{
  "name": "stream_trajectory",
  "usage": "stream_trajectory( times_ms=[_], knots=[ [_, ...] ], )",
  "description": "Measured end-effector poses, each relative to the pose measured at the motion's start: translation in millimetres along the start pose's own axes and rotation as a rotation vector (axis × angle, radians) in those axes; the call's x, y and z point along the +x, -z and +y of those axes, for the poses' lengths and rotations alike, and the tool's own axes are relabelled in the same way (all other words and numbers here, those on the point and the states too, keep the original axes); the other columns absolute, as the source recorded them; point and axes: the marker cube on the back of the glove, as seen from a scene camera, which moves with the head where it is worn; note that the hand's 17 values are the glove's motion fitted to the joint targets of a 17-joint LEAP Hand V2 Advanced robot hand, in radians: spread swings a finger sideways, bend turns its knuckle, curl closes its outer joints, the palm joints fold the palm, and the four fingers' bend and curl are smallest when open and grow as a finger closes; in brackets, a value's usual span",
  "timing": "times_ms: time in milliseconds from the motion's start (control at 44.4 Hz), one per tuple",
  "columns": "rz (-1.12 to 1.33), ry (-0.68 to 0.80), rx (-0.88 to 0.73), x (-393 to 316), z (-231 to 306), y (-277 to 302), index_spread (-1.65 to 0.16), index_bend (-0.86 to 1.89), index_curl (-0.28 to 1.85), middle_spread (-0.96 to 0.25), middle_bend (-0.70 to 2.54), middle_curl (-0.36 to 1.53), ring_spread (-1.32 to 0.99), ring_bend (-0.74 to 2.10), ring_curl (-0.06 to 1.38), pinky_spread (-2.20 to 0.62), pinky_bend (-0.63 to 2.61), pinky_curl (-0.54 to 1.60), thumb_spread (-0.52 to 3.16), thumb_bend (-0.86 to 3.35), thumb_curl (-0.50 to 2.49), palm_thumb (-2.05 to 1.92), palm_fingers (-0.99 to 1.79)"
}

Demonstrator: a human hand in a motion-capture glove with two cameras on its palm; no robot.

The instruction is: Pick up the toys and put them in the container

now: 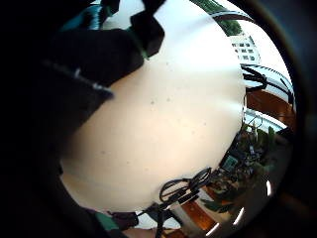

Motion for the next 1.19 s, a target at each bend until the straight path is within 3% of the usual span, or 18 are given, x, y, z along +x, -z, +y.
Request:
stream_trajectory(
  times_ms=[90,180,248,315,585,856,1081,1193],
  knots=[
    [-0.024,0.028,0.169,-2,-5,-2,-0.28,0.38,0.33,-0.1,0.33,0.22,0.01,0.24,0.38,0.07,0.71,0.32,1.23,0.04,0.32,0.11,0.39],
    [-0.11,0.021,0.318,-5,-10,-2,-0.28,0.4,0.34,-0.16,0.57,0.29,-0.1,0.36,0.4,-0.03,0.59,0.28,1.25,0.1,0.37,0.24,0.71],
    [-0.153,0.002,0.353,-6,-12,2,-0.29,0.48,0.4,-0.19,0.54,0.3,-0.17,0.51,0.46,-0.09,0.59,0.3,1.21,0.14,0.41,0.34,0.77],
    [-0.161,-0.013,0.34,-8,-13,12,-0.3,0.61,0.44,-0.21,0.75,0.37,-0.23,0.64,0.5,-0.16,0.59,0.3,1.12,0.17,0.47,0.43,1.16],
    [-0.102,-0.006,0.315,-55,10,132,-0.28,0.91,0.68,-0.24,1.1,0.57,-0.35,0.92,0.69,-0.3,0.77,0.43,0.88,0.1,0.59,0.47,1.12],
    [0.113,0.159,0.382,-130,51,255,-0.26,1.01,0.82,-0.23,1.23,0.69,-0.4,1.04,0.76,-0.35,0.88,0.52,0.76,0.06,0.69,0.48,0.99],
    [0.047,0.317,0.413,-224,69,294,-0.25,1.05,0.91,-0.23,1.28,0.76,-0.41,1.11,0.78,-0.37,0.93,0.57,0.71,0.03,0.76,0.49,0.91],
    [0.015,0.271,0.417,-276,65,295,-0.24,1.06,0.94,-0.22,1.29,0.79,-0.42,1.13,0.79,-0.37,0.95,0.59,0.69,0.01,0.79,0.49,0.89]
  ],
)
